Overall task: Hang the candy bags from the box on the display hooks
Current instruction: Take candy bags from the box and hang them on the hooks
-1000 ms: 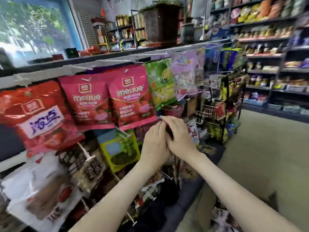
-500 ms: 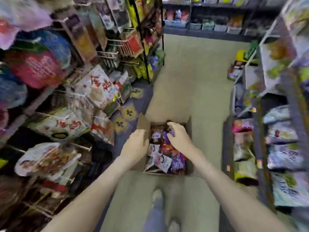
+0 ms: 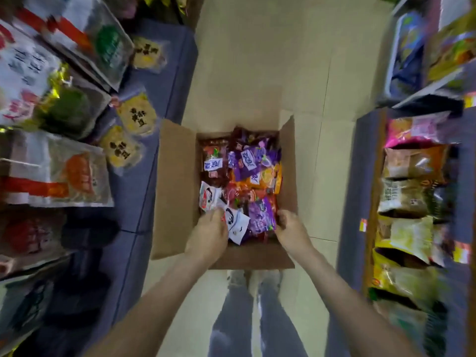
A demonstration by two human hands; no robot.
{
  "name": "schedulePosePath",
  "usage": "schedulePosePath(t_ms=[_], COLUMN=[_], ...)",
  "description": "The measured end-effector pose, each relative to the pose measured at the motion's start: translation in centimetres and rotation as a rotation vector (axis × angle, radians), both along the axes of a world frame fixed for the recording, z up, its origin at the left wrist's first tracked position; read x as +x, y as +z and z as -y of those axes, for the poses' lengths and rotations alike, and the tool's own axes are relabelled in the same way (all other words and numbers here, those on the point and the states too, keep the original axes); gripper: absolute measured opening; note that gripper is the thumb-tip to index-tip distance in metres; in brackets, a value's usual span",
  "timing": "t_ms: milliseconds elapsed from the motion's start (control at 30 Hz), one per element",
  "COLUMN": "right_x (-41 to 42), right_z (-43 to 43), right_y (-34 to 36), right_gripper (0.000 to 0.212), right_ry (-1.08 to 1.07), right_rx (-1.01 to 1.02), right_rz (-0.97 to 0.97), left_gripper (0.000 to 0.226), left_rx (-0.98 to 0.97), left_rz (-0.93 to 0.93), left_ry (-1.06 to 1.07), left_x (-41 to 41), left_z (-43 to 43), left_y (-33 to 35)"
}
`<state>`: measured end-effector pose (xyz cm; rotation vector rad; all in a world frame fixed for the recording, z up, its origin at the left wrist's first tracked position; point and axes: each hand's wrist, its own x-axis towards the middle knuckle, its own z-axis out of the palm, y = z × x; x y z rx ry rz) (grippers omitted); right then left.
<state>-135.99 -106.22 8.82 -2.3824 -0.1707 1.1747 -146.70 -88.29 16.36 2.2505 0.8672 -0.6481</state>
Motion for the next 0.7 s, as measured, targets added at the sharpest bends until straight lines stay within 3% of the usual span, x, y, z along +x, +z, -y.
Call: schedulePosePath(t_ms=[167, 367, 433, 533, 700], right_x=[0.3, 0.7, 0.4, 0.3, -0.5], right_z=[0.9, 1.4, 1.2, 0.8, -1.0], right_y=[-13.0, -24.5, -27.1, -28.6, -24.0], right_gripper=[0.026, 0.049, 0.051, 0.031, 0.018], right_ry=[-0.043, -0.16, -0.174, -0.266, -0.198], right_rx=[-0.107, -0.163, -0.211, -0.264, -0.175], right_rz=[-0.052, -0.169, -0.204, -0.169, -0.029], left_gripper=[0.032, 0.031, 0.03, 0.028, 0.025], left_rx=[-0.061, -0.199, -0.218, -0.244, -0.307], left_rz=[-0.086, -0.043, -0.047, -0.069, -0.154], left_ry=[0.001, 0.114, 0.165, 0.244, 0.453], left_x=[1.0, 0.2, -0.2, -0.9, -1.5], left_z=[2.4, 6.4, 7.5, 8.3, 8.2], left_y=[-14.7, -26.2, -28.1, -29.1, -25.4])
